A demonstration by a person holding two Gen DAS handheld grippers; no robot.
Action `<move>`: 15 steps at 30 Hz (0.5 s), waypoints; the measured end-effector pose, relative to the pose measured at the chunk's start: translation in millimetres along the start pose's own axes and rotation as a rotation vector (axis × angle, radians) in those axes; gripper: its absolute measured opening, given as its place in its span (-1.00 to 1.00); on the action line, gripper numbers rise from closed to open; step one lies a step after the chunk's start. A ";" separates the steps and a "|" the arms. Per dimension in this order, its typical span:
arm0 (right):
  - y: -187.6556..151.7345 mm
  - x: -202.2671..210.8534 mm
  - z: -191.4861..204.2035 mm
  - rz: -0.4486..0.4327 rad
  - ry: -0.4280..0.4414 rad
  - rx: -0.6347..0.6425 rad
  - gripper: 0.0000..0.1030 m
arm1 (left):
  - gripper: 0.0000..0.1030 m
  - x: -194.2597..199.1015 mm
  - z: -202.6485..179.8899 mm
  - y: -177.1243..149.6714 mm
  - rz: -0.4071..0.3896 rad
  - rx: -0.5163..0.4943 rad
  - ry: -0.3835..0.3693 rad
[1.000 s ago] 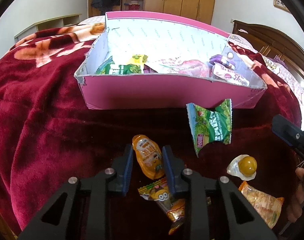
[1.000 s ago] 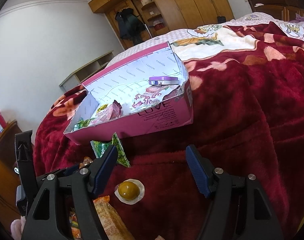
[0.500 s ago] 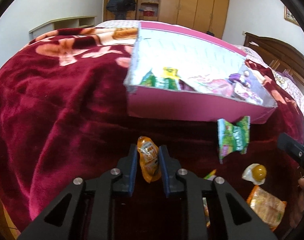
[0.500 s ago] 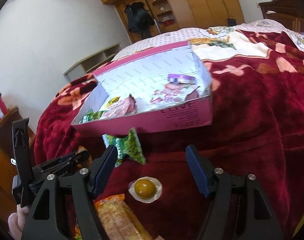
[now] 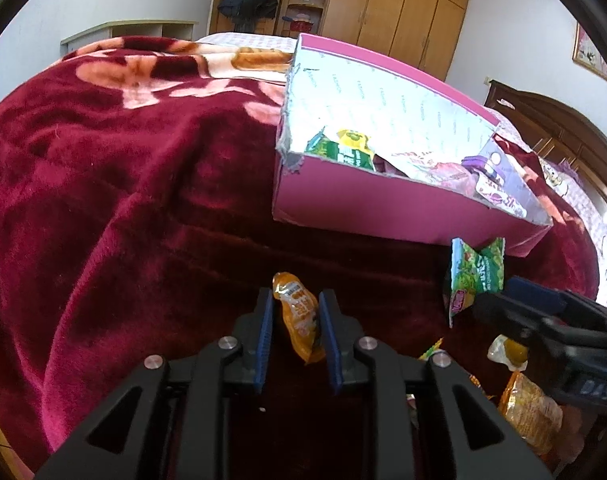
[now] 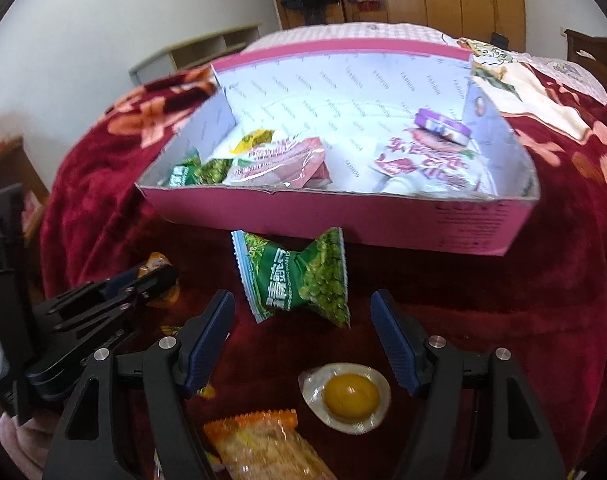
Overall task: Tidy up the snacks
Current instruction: 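Grasp the green pea bag with the right tool while the left tool holds the orange cup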
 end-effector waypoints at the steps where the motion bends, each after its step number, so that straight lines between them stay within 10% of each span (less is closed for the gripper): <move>1: 0.0 -2.1 1.0 0.008 -0.008 0.007 0.40 | -0.51 -0.2 0.4 -0.3 -0.001 0.002 -0.003; 15: -2.2 -17.9 1.1 0.031 -0.017 -0.040 0.15 | -0.50 -1.1 0.7 -2.7 -0.013 0.000 -0.022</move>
Point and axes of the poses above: each gripper's, at about its wrist camera, not at the fingertips, and x roughly against the way its jaws point, z to its left, y to its top, the point moved 7 cm from there along -x, roughly the way its jaws point, and after that the axes turned 2 degrees about -z, right-handed, at the moved point
